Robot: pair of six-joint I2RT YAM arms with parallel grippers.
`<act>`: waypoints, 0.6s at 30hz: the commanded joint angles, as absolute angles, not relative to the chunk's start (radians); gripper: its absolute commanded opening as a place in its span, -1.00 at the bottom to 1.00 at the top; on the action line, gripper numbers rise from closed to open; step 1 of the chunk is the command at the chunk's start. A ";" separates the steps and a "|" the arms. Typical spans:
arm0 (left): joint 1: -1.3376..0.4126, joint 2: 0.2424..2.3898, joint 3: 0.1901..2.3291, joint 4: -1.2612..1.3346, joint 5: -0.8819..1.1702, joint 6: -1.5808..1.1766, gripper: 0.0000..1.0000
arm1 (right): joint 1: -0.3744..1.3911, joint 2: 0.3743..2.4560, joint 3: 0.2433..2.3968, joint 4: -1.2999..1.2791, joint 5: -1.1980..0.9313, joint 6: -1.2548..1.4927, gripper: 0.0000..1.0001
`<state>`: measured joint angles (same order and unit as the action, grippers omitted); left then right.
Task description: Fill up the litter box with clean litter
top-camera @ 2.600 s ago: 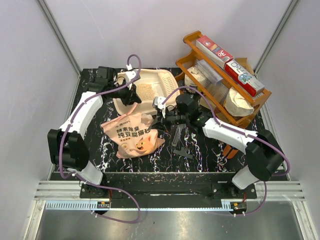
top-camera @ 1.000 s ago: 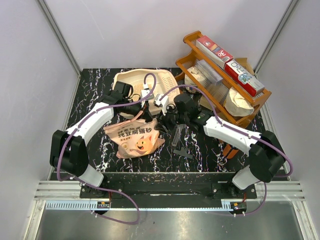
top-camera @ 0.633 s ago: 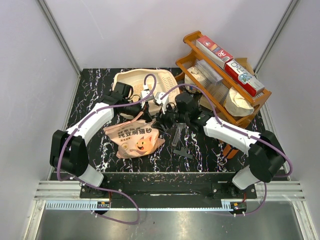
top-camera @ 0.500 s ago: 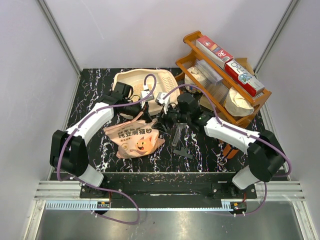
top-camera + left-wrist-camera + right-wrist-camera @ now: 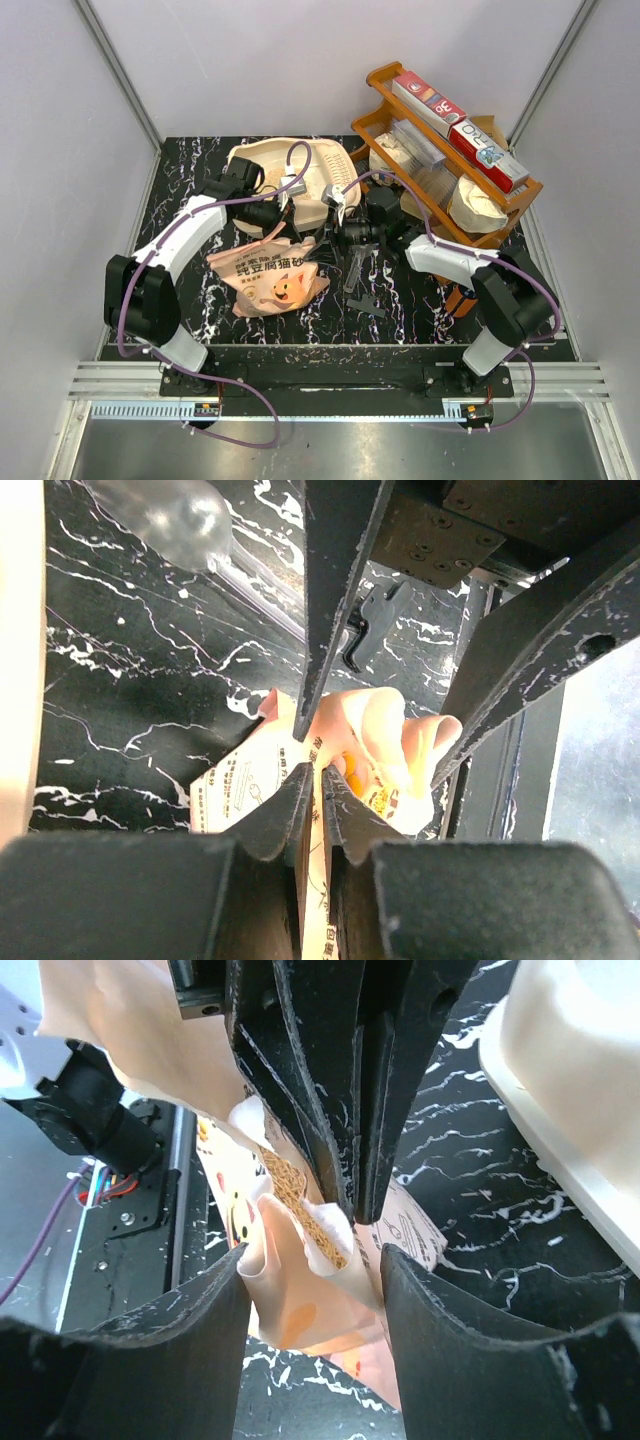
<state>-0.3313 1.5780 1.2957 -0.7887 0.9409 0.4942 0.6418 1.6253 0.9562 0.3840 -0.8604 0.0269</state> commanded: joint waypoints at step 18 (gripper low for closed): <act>-0.310 1.615 1.391 -0.871 0.982 0.508 -0.78 | 0.641 1.701 0.922 0.735 -0.985 0.255 0.03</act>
